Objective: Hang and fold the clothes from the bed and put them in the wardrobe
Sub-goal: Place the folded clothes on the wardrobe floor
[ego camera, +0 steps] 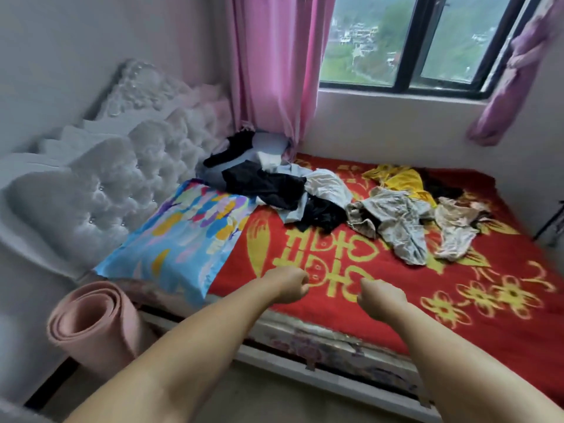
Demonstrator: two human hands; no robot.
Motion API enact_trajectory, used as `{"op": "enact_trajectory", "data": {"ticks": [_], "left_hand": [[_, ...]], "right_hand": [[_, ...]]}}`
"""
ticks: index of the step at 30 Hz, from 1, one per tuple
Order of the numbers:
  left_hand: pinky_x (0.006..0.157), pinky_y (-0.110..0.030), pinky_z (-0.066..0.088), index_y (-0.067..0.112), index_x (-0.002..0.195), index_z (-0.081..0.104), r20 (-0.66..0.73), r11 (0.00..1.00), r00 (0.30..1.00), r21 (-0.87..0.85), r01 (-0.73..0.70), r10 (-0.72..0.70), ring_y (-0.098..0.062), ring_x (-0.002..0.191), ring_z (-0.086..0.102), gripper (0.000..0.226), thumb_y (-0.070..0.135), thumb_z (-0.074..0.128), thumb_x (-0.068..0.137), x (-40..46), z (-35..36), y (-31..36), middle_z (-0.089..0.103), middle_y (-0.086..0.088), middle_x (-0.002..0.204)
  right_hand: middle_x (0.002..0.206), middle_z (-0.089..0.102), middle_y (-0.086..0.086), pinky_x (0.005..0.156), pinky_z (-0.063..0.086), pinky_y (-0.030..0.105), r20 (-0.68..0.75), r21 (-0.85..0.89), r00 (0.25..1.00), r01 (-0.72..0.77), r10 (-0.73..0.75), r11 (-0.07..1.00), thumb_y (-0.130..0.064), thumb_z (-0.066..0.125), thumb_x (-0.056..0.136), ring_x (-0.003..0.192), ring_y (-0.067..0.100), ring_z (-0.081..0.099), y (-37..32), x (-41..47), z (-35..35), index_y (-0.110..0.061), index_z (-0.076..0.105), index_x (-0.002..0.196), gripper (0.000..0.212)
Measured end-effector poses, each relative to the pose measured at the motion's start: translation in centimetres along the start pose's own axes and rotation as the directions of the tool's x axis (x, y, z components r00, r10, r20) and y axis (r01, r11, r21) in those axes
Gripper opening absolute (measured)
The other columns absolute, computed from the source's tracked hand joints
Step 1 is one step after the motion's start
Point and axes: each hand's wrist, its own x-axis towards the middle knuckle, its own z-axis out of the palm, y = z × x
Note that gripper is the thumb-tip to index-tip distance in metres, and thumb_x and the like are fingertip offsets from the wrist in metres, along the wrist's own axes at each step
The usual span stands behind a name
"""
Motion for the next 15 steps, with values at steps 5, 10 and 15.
{"op": "enact_trajectory", "data": {"ticks": [5, 10, 15], "left_hand": [[0.053, -0.032, 0.038, 0.008, 0.094, 0.061, 0.036, 0.994, 0.995, 0.055, -0.090, 0.088, -0.022, 0.064, 0.050, 0.029, 0.020, 0.035, 0.099, 7.7, -0.7, 4.2, 0.061, -0.004, 0.086], [0.062, -0.033, 0.045, 0.009, 0.099, 0.063, 0.064, 0.982, 0.985, 0.093, -0.163, 0.158, -0.024, 0.077, 0.056, 0.028, 0.021, 0.037, 0.097, 16.0, -1.8, 5.6, 0.065, -0.006, 0.101], [0.059, -0.031, 0.040, 0.007, 0.093, 0.064, 0.077, 0.981, 0.981, 0.061, -0.182, 0.177, -0.024, 0.069, 0.052, 0.029, 0.019, 0.037, 0.095, 25.9, -4.6, 5.0, 0.061, -0.005, 0.085]], "right_hand": [[0.119, 0.060, 0.007, 0.071, 0.043, 0.034, 0.017, 0.053, 0.994, -0.109, 0.108, 0.993, -0.031, 0.033, 0.100, 0.103, 0.028, 0.059, 6.9, 3.4, 0.8, -0.014, 0.048, 0.119, 0.029], [0.122, 0.059, 0.007, 0.073, 0.041, 0.034, 0.053, 0.075, 0.978, -0.204, 0.200, 0.976, -0.032, 0.034, 0.098, 0.107, 0.029, 0.058, 11.3, 8.1, 1.3, -0.014, 0.049, 0.117, 0.030], [0.122, 0.059, 0.007, 0.075, 0.041, 0.035, 0.047, 0.096, 0.958, -0.285, 0.282, 0.954, -0.034, 0.035, 0.098, 0.110, 0.029, 0.058, 15.3, 15.6, -0.9, -0.015, 0.049, 0.116, 0.030]]}}
